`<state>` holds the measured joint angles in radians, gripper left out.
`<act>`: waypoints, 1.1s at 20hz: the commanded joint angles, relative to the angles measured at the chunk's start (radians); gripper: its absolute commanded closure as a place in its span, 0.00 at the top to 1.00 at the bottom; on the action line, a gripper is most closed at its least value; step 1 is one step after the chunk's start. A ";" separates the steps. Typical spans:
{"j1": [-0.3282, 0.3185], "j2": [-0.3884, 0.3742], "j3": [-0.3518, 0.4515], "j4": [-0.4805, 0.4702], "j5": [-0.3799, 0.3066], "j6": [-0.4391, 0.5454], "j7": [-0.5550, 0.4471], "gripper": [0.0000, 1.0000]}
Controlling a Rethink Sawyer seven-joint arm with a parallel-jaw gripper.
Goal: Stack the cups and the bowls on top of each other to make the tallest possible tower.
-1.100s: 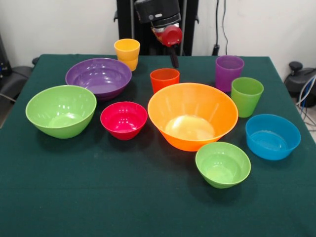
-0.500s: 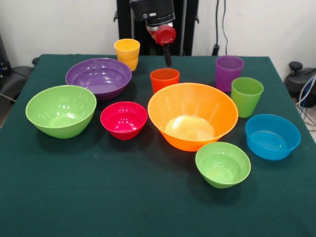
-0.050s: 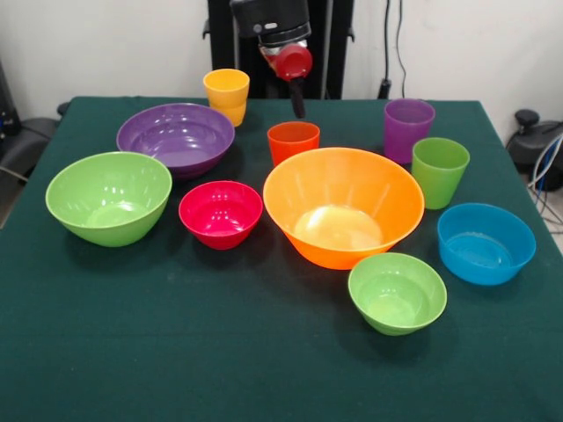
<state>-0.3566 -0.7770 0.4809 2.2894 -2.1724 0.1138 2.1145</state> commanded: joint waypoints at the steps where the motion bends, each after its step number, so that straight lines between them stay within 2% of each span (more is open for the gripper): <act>1: -0.036 0.017 0.068 -0.031 -0.009 0.032 -0.042 1.00; 2: -0.031 0.020 0.075 -0.041 0.016 0.055 -0.016 1.00; 6: 0.054 0.068 -0.050 -0.116 0.003 0.018 -0.014 1.00; 11: 0.018 0.064 0.000 -0.091 0.003 0.067 -0.018 1.00; 12: -0.011 0.043 0.037 -0.073 0.003 0.081 -0.016 1.00; 14: -0.031 0.032 0.057 -0.065 0.003 0.089 -0.014 1.00; 19: -0.018 0.060 0.045 -0.084 -0.004 0.116 -0.014 1.00; 20: -0.048 0.046 0.089 -0.060 -0.011 0.139 -0.005 1.00; 22: -0.066 0.032 0.109 -0.046 -0.009 0.133 -0.007 1.00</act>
<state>-0.3823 -0.7649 0.4746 2.2727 -2.1722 0.1218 2.1145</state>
